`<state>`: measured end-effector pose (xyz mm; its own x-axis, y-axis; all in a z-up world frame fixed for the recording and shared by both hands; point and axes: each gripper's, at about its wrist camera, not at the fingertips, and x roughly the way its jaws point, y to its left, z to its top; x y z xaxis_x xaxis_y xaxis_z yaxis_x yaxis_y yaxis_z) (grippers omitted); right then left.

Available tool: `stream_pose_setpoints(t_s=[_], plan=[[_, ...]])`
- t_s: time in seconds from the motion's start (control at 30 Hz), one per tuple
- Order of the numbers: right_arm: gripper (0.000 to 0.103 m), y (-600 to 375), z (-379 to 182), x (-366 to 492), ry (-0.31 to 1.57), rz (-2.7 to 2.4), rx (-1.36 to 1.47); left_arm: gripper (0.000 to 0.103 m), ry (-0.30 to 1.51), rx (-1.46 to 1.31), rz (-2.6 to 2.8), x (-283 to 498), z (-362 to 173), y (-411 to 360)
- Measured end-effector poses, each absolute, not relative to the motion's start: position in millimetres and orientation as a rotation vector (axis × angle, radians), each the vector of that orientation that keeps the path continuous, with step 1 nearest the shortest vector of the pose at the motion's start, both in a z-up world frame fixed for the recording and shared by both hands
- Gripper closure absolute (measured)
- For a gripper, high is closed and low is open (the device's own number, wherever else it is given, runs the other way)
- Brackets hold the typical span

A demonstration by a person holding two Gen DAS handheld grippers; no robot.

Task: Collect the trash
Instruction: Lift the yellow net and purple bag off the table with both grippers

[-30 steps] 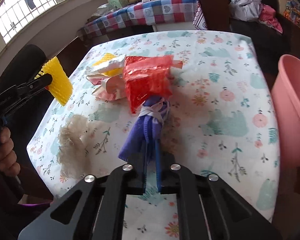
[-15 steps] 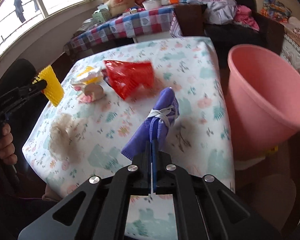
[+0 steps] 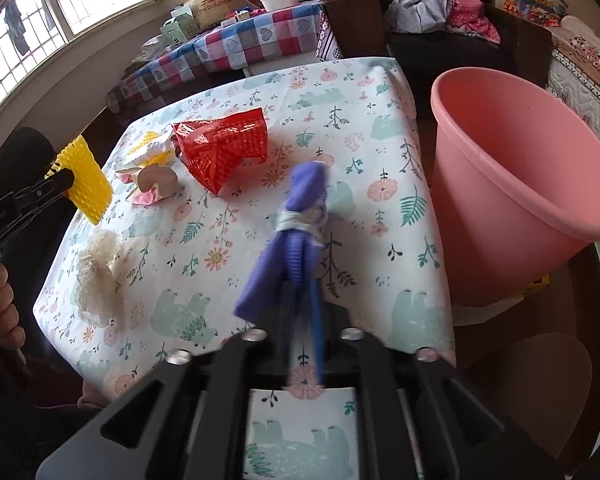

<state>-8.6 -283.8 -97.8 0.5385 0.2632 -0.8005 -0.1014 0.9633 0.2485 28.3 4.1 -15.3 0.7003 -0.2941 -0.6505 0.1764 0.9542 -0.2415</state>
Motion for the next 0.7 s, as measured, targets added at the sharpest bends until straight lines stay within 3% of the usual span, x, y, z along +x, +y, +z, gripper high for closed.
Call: stream_pose_setpoints(t_s=[0.07, 0.7], plan=[[0.069, -283, -97, -7, 0.984, 0.224, 0.186, 0.092, 0.751, -0.163, -0.266, 28, -15, 5], [0.069, -271, -99, 9, 1.003, 0.251, 0.227, 0.092, 0.723, -0.196, -0.291, 25, -12, 14]])
